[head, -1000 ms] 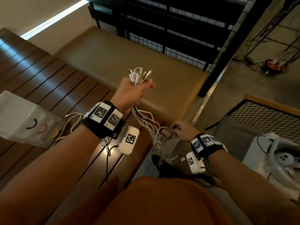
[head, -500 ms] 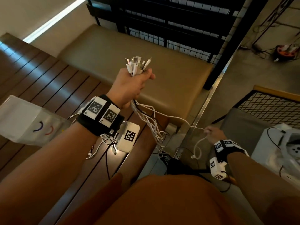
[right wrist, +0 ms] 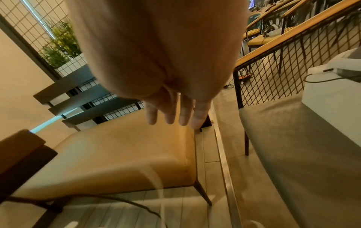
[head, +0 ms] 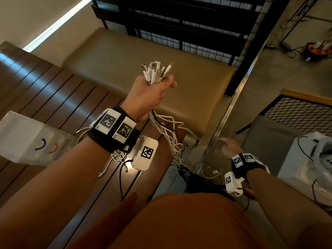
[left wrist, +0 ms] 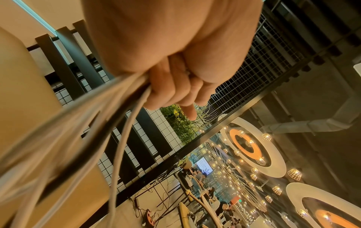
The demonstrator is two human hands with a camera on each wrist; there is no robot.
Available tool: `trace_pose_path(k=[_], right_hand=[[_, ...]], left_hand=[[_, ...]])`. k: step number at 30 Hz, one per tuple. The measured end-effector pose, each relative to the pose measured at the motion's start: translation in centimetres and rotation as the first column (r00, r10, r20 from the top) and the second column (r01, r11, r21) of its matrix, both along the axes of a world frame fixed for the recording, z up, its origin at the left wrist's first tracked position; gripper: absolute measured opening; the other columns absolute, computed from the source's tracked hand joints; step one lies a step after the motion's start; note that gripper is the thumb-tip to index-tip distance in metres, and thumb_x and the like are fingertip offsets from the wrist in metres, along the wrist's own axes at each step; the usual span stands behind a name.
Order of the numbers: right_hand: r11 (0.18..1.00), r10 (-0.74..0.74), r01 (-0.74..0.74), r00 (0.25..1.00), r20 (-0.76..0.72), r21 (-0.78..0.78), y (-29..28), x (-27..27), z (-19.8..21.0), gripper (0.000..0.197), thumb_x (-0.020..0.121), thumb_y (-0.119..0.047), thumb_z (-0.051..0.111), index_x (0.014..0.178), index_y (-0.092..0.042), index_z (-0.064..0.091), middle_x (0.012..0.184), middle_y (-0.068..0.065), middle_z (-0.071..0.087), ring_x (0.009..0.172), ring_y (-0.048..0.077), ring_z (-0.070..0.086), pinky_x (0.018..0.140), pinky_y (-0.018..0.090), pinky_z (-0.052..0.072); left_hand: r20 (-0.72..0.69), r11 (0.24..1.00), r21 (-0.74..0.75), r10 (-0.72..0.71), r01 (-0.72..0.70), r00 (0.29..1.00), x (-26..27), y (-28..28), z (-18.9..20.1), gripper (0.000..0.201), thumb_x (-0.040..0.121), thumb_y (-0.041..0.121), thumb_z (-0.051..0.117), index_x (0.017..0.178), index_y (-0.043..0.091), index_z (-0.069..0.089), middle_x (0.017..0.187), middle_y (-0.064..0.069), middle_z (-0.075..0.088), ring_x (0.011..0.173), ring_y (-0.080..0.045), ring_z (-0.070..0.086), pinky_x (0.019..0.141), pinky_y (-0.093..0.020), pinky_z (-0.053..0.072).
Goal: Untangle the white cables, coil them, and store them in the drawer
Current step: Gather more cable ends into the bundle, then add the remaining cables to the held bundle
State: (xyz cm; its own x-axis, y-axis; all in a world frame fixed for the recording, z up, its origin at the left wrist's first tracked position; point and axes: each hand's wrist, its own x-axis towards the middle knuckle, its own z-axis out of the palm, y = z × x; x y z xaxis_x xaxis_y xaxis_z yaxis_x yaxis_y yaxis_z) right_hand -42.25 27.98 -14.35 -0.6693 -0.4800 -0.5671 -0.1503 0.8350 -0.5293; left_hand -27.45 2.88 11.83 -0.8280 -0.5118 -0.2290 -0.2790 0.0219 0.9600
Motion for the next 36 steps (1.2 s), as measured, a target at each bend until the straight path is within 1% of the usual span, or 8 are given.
trace_pose_path(k=[6, 11, 16, 20, 24, 27, 30, 36], right_hand=[[0.959, -0.095, 0.129, 0.986, 0.14, -0.254, -3.0, -1.0, 4.1, 0.039, 0.092, 0.003, 0.047, 0.115, -0.025, 0.061, 0.13, 0.009, 0.058, 0.118, 0.024, 0.055, 0.088, 0.03, 0.046], [0.911, 0.235, -0.127, 0.942, 0.24, -0.393, -6.1, 1.2, 11.2, 0.049, 0.09, -0.017, 0.063, 0.132, -0.035, 0.046, 0.127, -0.007, 0.052, 0.122, 0.014, 0.05, 0.095, 0.03, 0.043], [0.75, 0.495, -0.37, 0.864, 0.095, -0.548, -9.9, 4.8, 17.2, 0.082, 0.077, -0.025, 0.079, 0.142, -0.037, 0.032, 0.128, -0.023, 0.038, 0.114, -0.009, 0.039, 0.085, 0.003, 0.03], [0.759, 0.405, -0.28, 0.91, 0.09, -0.587, -13.3, 8.0, 16.7, 0.031, 0.084, -0.028, 0.074, 0.092, -0.001, 0.061, 0.08, 0.005, 0.059, 0.069, 0.012, 0.054, 0.065, 0.027, 0.044], [0.876, 0.328, -0.227, 0.927, 0.181, -0.426, -13.3, 8.0, 15.0, 0.046, 0.091, -0.044, 0.061, 0.077, -0.002, 0.049, 0.061, 0.009, 0.041, 0.056, 0.02, 0.04, 0.052, 0.029, 0.036], [0.794, 0.585, -0.515, 0.793, 0.171, -0.324, -12.9, 7.0, 14.6, 0.033, 0.085, -0.04, 0.07, 0.073, -0.013, 0.055, 0.063, 0.005, 0.049, 0.056, 0.016, 0.046, 0.057, 0.035, 0.043], [0.636, 0.771, -0.734, 0.62, 0.147, -0.239, -13.3, 5.4, 17.5, 0.036, 0.084, -0.033, 0.071, 0.116, -0.02, 0.06, 0.105, -0.007, 0.062, 0.094, 0.008, 0.058, 0.085, 0.027, 0.048], [0.67, 0.36, -0.222, 0.931, 0.049, -0.708, -18.9, 4.2, 28.0, 0.024, 0.104, -0.027, 0.035, 0.112, -0.026, 0.058, 0.115, 0.002, 0.063, 0.11, 0.013, 0.059, 0.099, 0.036, 0.048]], left_hand=[[-0.052, 0.999, 0.021, 0.04, -0.039, 0.998, -0.1, 0.6, -0.8, 0.029, 0.099, 0.028, 0.05, 0.081, 0.012, 0.065, 0.057, 0.004, 0.04, 0.041, -0.003, 0.031, 0.038, -0.018, 0.027], [-0.096, 0.995, 0.082, 0.072, -0.064, 0.993, -0.4, 1.1, -0.7, 0.026, 0.098, 0.031, 0.051, 0.076, 0.018, 0.054, 0.061, 0.006, 0.057, 0.043, -0.005, 0.035, 0.041, -0.019, 0.028], [-0.104, 0.983, 0.162, 0.101, -0.083, 0.989, -0.5, 1.9, -1.5, 0.048, 0.098, 0.04, 0.046, 0.055, 0.023, 0.056, 0.058, 0.0, 0.051, 0.047, -0.011, 0.042, 0.043, -0.02, 0.033], [-0.133, 0.949, 0.294, 0.156, -0.111, 0.979, -0.5, 2.0, -1.0, 0.046, 0.095, 0.05, 0.044, 0.06, 0.019, 0.045, 0.054, 0.001, 0.047, 0.058, -0.02, 0.055, 0.064, -0.038, 0.054], [-0.14, 0.943, 0.323, 0.135, -0.084, 0.981, 0.4, 0.7, -1.2, 0.047, 0.095, 0.049, 0.044, 0.058, 0.022, 0.038, 0.05, 0.004, 0.03, 0.046, -0.015, 0.03, 0.05, -0.032, 0.037], [-0.094, 0.954, 0.29, 0.109, -0.078, 0.99, 1.5, 0.5, -2.6, 0.031, 0.097, 0.035, 0.052, 0.068, 0.024, 0.058, 0.051, 0.007, 0.033, 0.042, -0.01, 0.026, 0.043, -0.024, 0.028], [-0.077, 0.972, 0.232, 0.061, -0.041, 0.995, 2.6, 0.4, -3.2, 0.017, 0.097, 0.02, 0.053, 0.092, 0.015, 0.068, 0.051, 0.007, 0.039, 0.041, -0.007, 0.031, 0.04, -0.019, 0.028], [-0.094, 0.963, 0.201, 0.2, -0.178, 0.975, 3.9, -0.9, -2.9, 0.031, 0.094, 0.006, 0.055, 0.075, 0.021, 0.076, 0.092, -0.015, 0.06, 0.05, -0.01, 0.032, 0.043, -0.02, 0.028]])
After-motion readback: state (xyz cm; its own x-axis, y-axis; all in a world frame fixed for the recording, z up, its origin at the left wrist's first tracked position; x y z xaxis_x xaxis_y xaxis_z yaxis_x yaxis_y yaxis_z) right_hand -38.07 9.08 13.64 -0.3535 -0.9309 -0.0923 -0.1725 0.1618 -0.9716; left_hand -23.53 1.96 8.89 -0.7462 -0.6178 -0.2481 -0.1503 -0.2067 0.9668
